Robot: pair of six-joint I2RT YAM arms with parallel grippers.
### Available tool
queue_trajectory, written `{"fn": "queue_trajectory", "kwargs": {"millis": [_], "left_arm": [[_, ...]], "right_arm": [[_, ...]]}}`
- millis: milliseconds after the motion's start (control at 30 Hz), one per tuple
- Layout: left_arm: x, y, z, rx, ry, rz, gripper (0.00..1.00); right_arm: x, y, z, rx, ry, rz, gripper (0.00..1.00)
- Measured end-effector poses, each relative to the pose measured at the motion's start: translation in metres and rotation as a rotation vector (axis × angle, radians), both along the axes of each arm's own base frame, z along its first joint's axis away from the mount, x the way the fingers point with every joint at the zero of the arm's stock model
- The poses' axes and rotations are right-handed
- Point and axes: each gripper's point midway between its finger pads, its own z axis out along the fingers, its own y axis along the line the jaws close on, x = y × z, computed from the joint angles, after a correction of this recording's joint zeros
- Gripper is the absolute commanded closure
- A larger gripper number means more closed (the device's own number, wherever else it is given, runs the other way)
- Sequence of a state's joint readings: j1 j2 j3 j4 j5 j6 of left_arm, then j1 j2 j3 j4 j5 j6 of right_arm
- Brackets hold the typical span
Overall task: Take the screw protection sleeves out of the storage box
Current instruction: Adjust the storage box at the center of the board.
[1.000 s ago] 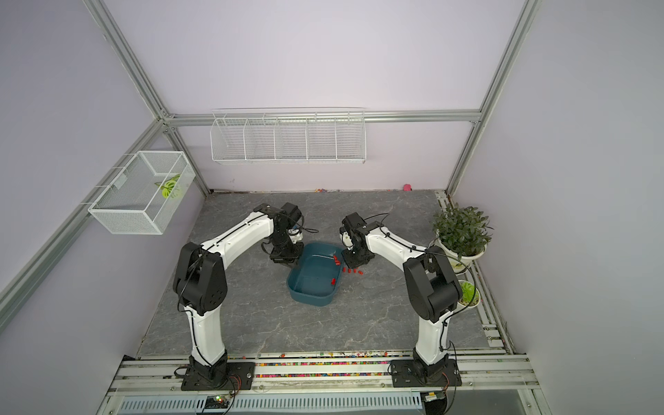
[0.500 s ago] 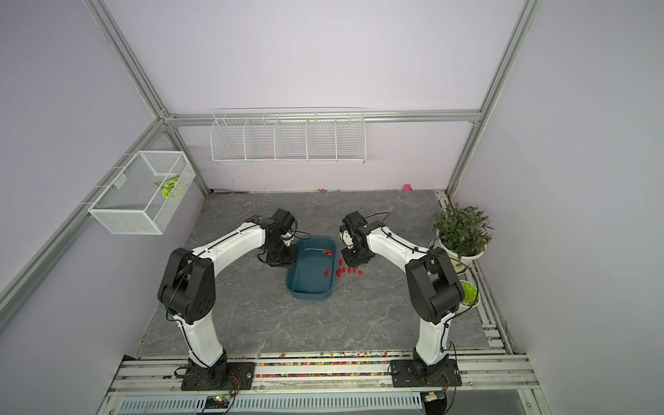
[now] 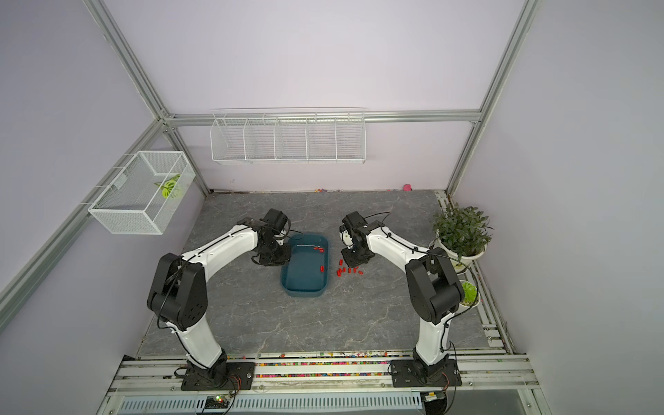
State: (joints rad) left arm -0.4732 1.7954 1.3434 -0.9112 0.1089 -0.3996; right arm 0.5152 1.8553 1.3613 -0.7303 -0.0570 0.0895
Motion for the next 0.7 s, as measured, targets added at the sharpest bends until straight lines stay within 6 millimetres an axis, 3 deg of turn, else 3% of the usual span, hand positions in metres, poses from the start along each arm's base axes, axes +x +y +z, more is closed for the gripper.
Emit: {"fn": "queue_trajectory", "kwargs": {"millis": [100, 200, 267, 400, 467, 700], "left_arm": [[0.0, 0.0, -0.002, -0.001, 0.0, 0.003, 0.99], [-0.001, 0.0, -0.006, -0.002, 0.002, 0.007, 0.88], [-0.003, 0.001, -0.009, -0.001, 0.006, 0.014, 0.74], [-0.005, 0.002, -0.01, -0.004, 0.0, 0.016, 0.62], [-0.003, 0.002, -0.004, -0.017, -0.024, 0.026, 0.54], [0.007, 0.002, 0.04, -0.13, -0.248, 0.084, 0.53]], "right_arm": [[0.0, 0.007, 0.005, 0.005, -0.009, 0.014, 0.76], [0.0, 0.017, 0.012, 0.014, -0.025, 0.036, 0.76], [0.0, 0.025, 0.019, 0.019, -0.039, 0.052, 0.76], [-0.001, 0.039, 0.033, 0.023, -0.062, 0.082, 0.76], [-0.001, 0.046, 0.042, 0.021, -0.079, 0.097, 0.76], [-0.007, 0.074, 0.08, 0.022, -0.137, 0.147, 0.75]]}}
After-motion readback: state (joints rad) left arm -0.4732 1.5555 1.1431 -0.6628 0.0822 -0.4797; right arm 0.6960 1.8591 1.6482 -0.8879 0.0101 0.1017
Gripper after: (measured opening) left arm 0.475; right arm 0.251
